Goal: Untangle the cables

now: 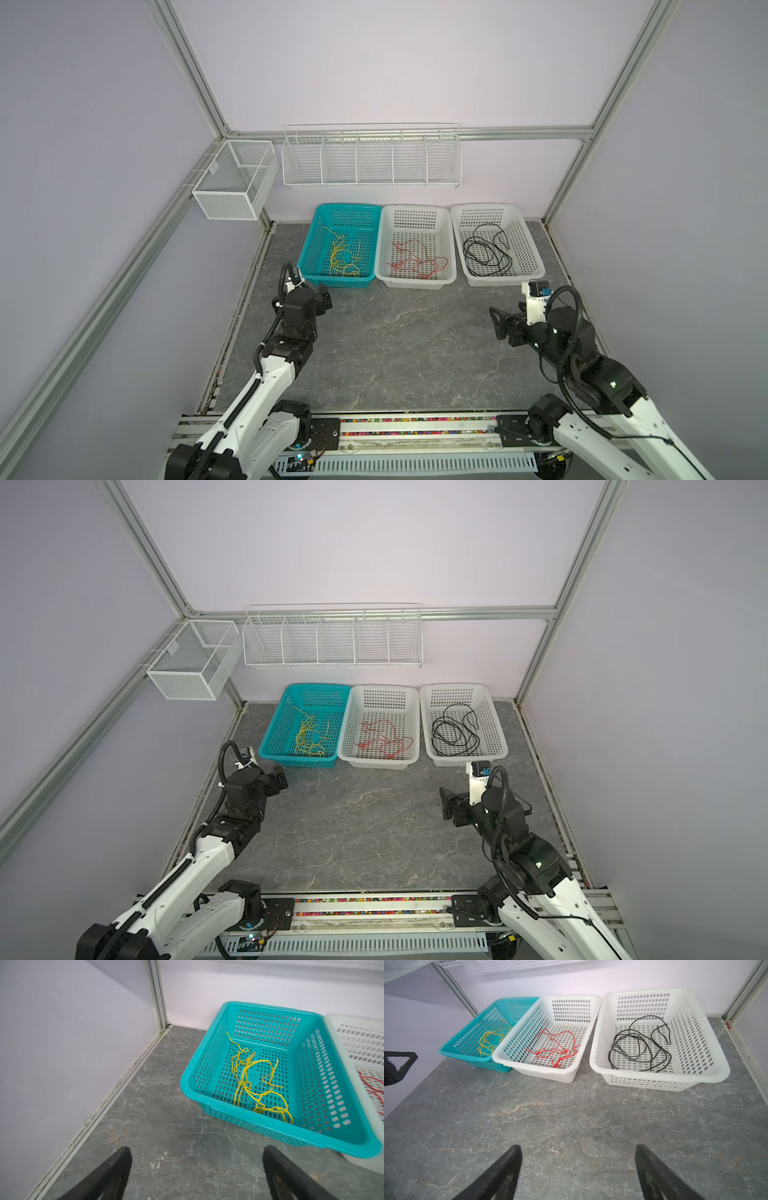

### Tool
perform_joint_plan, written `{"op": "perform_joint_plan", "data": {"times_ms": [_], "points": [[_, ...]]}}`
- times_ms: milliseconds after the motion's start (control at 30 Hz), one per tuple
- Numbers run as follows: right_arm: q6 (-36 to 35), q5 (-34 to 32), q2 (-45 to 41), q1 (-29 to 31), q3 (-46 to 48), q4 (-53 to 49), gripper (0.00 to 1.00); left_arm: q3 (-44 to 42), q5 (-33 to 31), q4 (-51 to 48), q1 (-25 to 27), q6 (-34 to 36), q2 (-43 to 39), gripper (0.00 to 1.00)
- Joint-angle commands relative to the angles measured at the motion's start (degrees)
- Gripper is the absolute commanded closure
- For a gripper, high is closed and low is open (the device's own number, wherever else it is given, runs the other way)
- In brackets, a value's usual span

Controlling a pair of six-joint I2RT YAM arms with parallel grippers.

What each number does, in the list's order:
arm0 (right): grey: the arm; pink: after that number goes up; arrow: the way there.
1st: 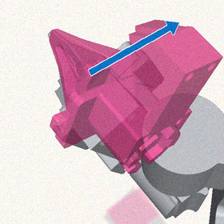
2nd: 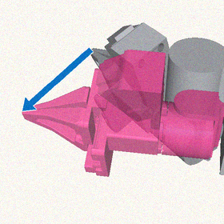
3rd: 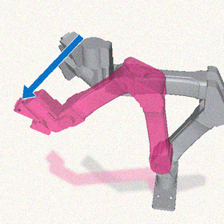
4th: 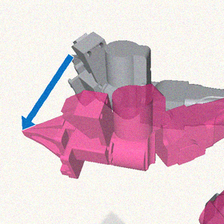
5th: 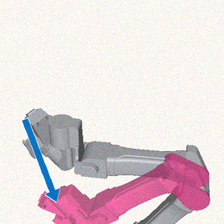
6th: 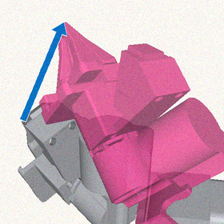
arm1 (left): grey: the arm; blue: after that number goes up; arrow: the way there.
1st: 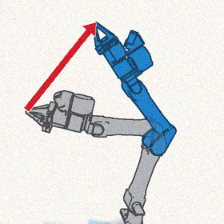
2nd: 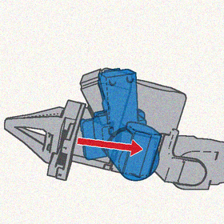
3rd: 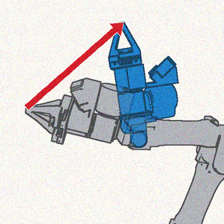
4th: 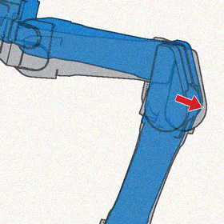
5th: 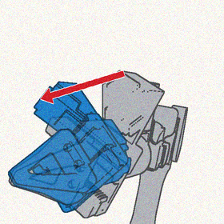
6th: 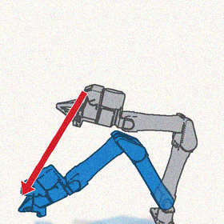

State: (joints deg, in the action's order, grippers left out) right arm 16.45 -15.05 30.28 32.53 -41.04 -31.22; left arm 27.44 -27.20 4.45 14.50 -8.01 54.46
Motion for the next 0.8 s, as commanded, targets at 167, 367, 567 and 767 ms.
{"op": "perform_joint_plan", "data": {"times_ms": [167,367,567,767], "points": [[-0.73,-5.40,-1.55,0.49,4.60,5.47,0.12,-5.91,-3.36,28.95,-2.99,8.09,13.89,0.01],[-0.96,-6.22,-2.89,0.47,5.51,5.35,0.12,-5.39,-1.09,37.74,-4.70,8.12,23.55,0.01],[-0.98,-6.32,-2.17,0.50,6.71,7.20,0.12,-5.67,1.27,44.44,-6.30,6.95,30.48,0.01],[-2.28,-12.06,-1.58,0.47,8.42,13.08,0.12,-4.32,3.11,45.08,-8.44,5.47,33.56,0.02]]}}
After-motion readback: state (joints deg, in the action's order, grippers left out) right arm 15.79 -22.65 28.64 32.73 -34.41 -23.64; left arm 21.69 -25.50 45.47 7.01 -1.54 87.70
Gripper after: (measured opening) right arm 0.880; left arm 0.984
